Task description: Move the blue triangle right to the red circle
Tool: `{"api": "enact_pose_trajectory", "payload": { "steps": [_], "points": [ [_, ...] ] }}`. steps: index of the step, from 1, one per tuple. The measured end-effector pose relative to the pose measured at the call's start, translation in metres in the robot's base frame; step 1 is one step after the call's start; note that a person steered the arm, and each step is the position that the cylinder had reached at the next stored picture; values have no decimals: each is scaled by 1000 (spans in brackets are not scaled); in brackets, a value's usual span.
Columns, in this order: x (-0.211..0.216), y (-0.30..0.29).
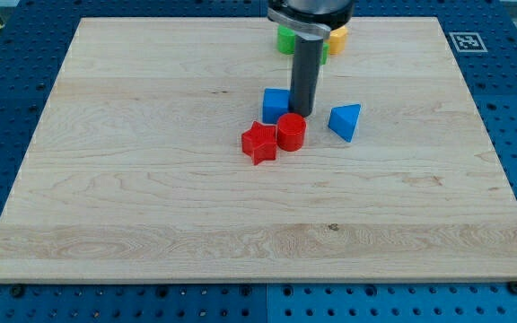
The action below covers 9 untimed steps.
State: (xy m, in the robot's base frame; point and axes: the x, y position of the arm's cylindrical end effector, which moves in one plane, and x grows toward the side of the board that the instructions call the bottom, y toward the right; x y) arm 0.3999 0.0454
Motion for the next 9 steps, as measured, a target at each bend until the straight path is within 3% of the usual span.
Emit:
{"api": "enact_pose_trajectory", "payload": {
  "steps": [2, 4, 5, 6, 7, 9],
  "points": [
    [1, -9],
    [-59, 48],
    [-52, 103],
    [-19, 138],
    [29, 138],
    [18, 122]
  ]
}}
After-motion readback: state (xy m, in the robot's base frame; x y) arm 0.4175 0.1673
